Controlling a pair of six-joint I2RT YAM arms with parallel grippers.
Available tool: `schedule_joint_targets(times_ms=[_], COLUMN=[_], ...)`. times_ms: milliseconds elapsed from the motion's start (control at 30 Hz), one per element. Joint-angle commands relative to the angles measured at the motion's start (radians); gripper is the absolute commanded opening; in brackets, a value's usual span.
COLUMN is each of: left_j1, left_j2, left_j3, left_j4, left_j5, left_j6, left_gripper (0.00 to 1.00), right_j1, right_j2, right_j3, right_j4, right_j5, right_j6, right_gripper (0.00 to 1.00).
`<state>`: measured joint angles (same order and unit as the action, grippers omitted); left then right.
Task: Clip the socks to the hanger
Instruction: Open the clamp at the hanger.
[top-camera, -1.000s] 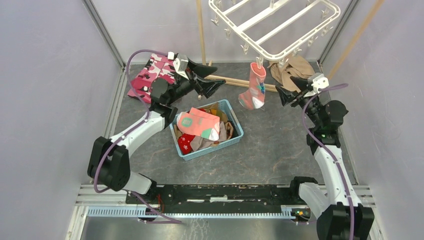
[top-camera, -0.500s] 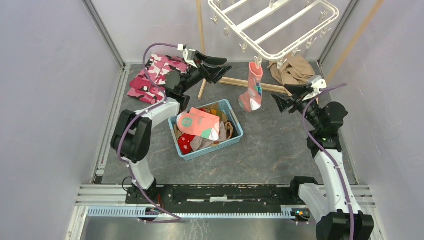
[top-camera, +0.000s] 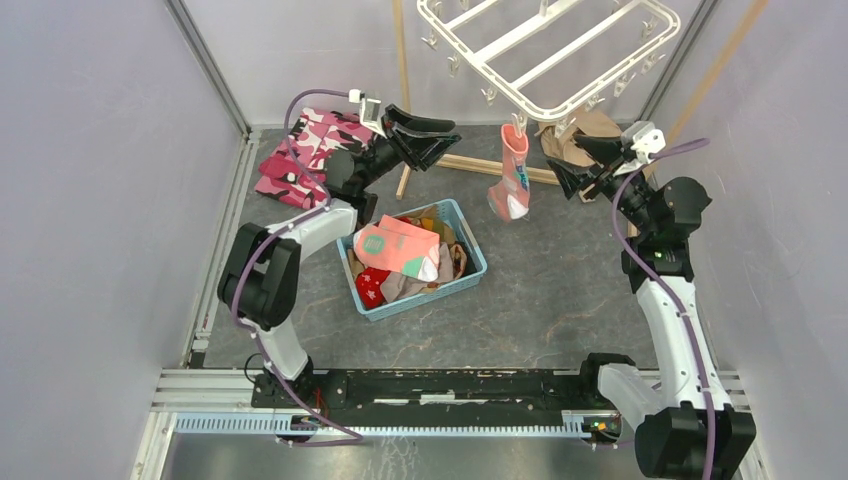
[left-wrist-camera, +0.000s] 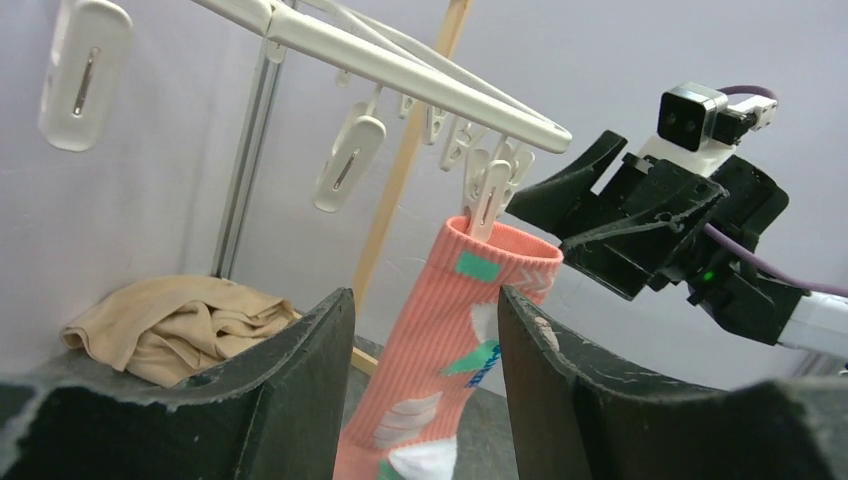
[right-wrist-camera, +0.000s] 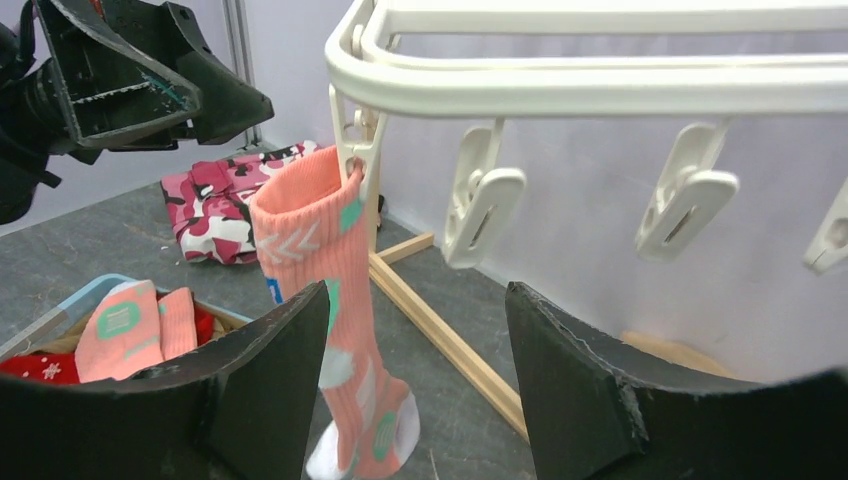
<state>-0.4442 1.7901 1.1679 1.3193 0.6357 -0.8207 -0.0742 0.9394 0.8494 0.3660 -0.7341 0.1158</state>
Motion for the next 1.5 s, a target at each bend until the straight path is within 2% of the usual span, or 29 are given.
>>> schedule_joint_targets(times_ms=[0, 300, 467, 567, 700, 933, 1167, 1267, 1333, 1400, 1467], left_j1=[0.004, 0.004, 0.003, 0.001, -0.021, -0.149, -0.216, -0.252, -0.277, -0.303, -0.313], left_j2=[-0.103, -0.153, -0.173, -0.188, -0.205, -0.201, -0.206, -0.229, -0.263, -0.295, -0.303], left_j3=[0.026, 0.022, 0.019, 0.004, -0.002, 0.039, 0.048, 0.048, 0.043, 0.043, 0.042], left_j4=[-0.141, -0.203, -0.197, -0.152, -0.089, -0.13, -0.166, -0.268, -0.402, -0.553, -0.632], left_j5=[0.031, 0.076, 0.111, 0.134, 0.167, 0.206, 0.196, 0.17, 0.106, 0.018, -0.045], left_j6=[0.045, 0.087, 0.101, 0.1, 0.108, 0.2, 0.271, 0.371, 0.511, 0.712, 0.808], left_gripper=[0.6, 0.59, 0.59, 0.59, 0.6, 0.6, 0.59, 0.58, 0.59, 0.6, 0.61], right_j1=[-0.009, -0.012, -0.012, -0.008, 0.006, 0.061, 0.182, 0.211, 0.223, 0.235, 0.25], right_j2=[0.032, 0.118, 0.159, 0.183, 0.196, 0.172, 0.153, 0.151, 0.151, 0.152, 0.156], right_j3=[0.068, 0.126, 0.159, 0.178, 0.205, 0.205, 0.189, 0.196, 0.203, 0.207, 0.211], right_j4=[0.078, 0.184, 0.195, 0.212, 0.18, 0.081, 0.029, 0.016, 0.011, 0.009, 0.009], right_j5=[-0.043, -0.098, -0.082, -0.088, -0.093, -0.053, 0.033, 0.079, 0.107, 0.129, 0.146], right_j6=[-0.012, 0.094, 0.125, 0.147, 0.126, 0.069, 0.058, 0.079, 0.103, 0.137, 0.168], right_gripper=[0.72, 0.69, 0.64, 0.58, 0.46, 0.21, 0.14, 0.11, 0.11, 0.1, 0.1])
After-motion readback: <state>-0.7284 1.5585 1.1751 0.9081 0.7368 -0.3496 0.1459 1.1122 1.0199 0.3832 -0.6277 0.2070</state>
